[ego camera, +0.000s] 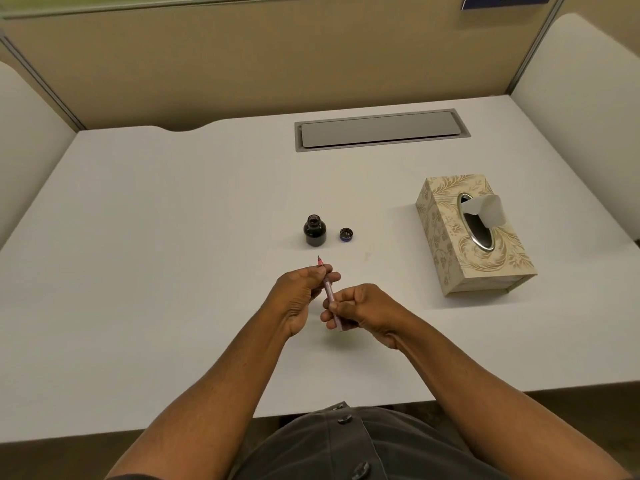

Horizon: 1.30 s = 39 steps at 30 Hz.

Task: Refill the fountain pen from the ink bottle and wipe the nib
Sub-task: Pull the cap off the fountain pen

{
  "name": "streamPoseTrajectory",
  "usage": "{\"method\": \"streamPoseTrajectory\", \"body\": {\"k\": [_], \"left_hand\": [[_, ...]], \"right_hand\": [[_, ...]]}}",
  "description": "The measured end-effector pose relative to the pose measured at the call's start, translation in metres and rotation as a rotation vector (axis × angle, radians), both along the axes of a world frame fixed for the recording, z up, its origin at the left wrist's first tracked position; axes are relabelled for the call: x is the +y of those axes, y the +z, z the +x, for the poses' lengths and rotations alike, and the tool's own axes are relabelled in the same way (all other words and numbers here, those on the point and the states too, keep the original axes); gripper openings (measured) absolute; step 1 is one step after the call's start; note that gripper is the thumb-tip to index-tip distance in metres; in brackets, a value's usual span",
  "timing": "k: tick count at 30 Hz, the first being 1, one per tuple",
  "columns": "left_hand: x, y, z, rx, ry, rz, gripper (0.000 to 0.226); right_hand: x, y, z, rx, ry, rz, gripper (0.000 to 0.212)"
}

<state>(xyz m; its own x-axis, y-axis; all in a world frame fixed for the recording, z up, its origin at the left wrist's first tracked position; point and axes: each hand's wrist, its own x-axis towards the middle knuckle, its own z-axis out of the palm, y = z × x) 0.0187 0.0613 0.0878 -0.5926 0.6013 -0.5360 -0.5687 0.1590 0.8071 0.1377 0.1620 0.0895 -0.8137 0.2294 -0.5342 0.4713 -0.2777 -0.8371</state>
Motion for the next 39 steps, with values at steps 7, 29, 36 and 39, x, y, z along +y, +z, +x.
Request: {"method": "streamPoseTrajectory", "body": {"k": [7, 29, 36, 39], "left_hand": [[0.0013, -0.0012, -0.0008, 0.006, 0.038, 0.008, 0.018], [0.0004, 0.0, -0.0009, 0.043, 0.005, -0.046, 0.021], [0.001, 0.0008, 0.0019, 0.043, 0.01, -0.05, 0.022], [0.0013, 0.0001, 0.0012, 0.05, 0.02, -0.055, 0.021]], "right_hand": [[-0.0055, 0.0024, -0.0038, -0.055, -0.086, 0.065, 0.034], [-0.0079, 0.0053, -0.0012, -0.074, -0.028, -0.072, 0.03], [-0.0085, 0.0053, 0.0004, -0.093, -0.062, -0.148, 0.032], [-0.0067, 0.0062, 0.0001, -0.109, -0.069, -0.215, 0.034]]}}
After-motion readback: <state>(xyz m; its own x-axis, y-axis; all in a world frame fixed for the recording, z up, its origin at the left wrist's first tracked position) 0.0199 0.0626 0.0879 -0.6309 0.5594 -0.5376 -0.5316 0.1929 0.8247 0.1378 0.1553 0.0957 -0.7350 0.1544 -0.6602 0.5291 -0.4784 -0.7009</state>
